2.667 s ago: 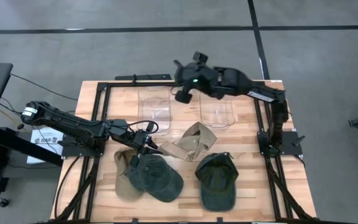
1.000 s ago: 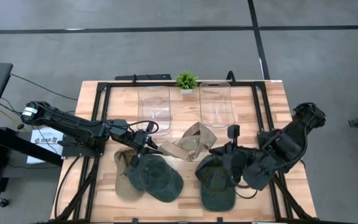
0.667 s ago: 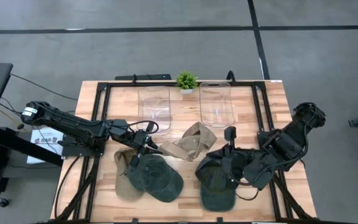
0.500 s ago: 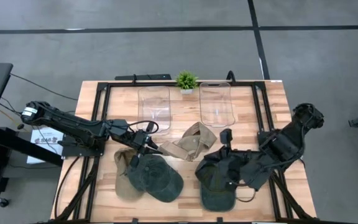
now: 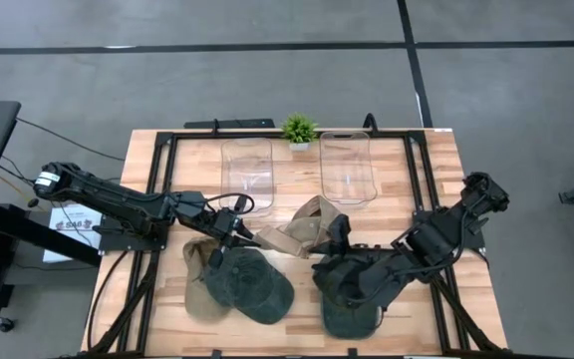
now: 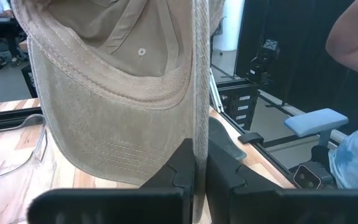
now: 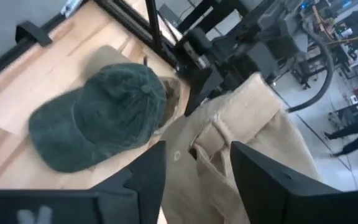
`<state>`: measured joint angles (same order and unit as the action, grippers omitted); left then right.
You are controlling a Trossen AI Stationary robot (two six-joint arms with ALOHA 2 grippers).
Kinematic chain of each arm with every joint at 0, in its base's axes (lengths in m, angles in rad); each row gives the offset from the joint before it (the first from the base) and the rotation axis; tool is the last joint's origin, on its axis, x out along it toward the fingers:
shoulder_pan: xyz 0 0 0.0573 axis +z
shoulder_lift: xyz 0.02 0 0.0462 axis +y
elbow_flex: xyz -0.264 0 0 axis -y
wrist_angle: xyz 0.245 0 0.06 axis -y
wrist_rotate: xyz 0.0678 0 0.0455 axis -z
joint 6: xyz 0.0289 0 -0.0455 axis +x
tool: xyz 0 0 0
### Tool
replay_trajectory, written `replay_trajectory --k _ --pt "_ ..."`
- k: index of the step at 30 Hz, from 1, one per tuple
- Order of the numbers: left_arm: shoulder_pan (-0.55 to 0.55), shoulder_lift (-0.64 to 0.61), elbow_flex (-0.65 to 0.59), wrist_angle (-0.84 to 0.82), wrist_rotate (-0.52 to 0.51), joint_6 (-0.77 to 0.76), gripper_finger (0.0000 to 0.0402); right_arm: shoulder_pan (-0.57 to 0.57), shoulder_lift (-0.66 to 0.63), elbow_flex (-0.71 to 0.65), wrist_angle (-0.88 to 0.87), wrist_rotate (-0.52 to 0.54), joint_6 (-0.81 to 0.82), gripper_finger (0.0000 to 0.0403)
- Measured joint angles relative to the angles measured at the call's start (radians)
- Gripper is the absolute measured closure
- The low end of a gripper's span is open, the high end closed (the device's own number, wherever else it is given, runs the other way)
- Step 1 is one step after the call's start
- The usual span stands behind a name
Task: Pick & Place hat
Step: Put the top brown cap into the right transparent bin
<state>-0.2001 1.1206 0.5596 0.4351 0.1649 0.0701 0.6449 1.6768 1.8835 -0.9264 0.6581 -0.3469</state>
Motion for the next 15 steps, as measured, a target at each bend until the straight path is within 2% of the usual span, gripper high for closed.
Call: replay_trajectory --k 7,15 --pt "0.0 0.0 0.0 0.0 0.0 0.0 0.0385 -0.027 0.004 0.0 0.004 -0.005 -0.003 0.0214" --pt "0.0 0.0 0.0 0.0 0.0 0.0 0.0385 -0.062 0.014 -0.001 -0.015 -0.005 -0.002 0.0245"
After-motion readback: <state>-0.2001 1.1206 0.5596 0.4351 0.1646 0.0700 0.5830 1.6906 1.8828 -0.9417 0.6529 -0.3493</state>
